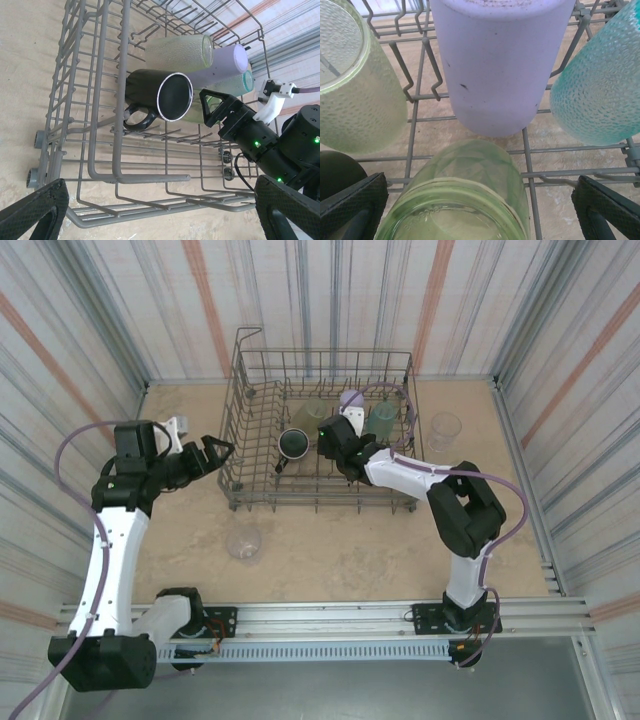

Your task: Load the cups into the dish rack

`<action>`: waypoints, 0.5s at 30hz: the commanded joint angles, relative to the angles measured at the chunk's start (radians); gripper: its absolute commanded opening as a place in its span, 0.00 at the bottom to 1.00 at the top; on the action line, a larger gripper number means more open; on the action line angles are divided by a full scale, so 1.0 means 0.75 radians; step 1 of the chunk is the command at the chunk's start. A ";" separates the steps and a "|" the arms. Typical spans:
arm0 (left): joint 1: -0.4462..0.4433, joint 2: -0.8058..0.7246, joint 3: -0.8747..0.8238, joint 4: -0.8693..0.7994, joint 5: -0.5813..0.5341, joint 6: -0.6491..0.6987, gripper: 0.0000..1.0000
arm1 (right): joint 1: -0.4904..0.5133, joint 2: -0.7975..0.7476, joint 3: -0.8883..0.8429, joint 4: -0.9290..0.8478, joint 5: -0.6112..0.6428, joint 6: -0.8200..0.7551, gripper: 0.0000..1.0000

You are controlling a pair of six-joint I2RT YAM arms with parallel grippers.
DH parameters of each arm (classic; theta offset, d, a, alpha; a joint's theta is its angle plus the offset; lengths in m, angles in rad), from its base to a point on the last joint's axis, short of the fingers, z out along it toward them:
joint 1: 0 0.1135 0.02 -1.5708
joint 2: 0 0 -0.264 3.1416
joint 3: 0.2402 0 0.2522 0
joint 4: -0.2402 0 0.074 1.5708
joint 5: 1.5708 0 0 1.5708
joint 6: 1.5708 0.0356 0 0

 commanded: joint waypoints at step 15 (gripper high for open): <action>0.009 -0.082 0.009 -0.036 -0.039 -0.027 0.99 | -0.020 -0.235 -0.001 -0.184 -0.105 0.145 0.99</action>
